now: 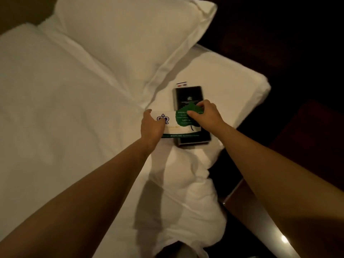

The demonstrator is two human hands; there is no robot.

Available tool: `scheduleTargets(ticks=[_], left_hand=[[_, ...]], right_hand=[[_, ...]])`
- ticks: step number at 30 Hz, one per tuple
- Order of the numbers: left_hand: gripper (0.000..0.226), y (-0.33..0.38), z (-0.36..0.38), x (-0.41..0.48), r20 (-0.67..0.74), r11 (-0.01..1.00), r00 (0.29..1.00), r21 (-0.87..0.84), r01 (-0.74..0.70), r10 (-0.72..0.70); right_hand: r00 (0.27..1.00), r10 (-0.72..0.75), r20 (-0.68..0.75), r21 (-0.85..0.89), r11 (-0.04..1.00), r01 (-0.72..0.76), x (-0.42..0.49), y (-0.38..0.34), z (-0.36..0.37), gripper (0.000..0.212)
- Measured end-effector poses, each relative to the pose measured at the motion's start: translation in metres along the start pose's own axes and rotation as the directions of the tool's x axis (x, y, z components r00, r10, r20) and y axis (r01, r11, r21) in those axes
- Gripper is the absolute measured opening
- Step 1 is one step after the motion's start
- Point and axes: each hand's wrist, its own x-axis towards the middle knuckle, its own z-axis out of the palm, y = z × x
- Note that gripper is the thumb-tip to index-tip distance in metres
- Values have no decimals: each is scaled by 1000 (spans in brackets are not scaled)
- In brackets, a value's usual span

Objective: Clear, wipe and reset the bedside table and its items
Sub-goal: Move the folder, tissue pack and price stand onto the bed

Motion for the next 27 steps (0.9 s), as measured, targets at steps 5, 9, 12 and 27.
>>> scheduleTargets(ticks=[5, 9, 12, 27], left_hand=[[62, -39, -58, -3, -131, 986, 991, 162, 39, -18], [56, -55, -75, -9, -204, 972, 978, 220, 79, -33], [56, -62, -83, -11, -248, 961, 966, 244, 130, -68], [50, -28, -22, -67, 153, 548, 903, 750, -370, 401]], right_hand=[[989, -85, 122, -2, 996, 86, -11, -38, 66, 45], [983, -106, 150, 2, 994, 107, -18, -50, 89, 41], [978, -122, 171, -15, 992, 127, -25, -54, 98, 43], [984, -87, 154, -489, 859, 152, -69, -1, -3, 65]])
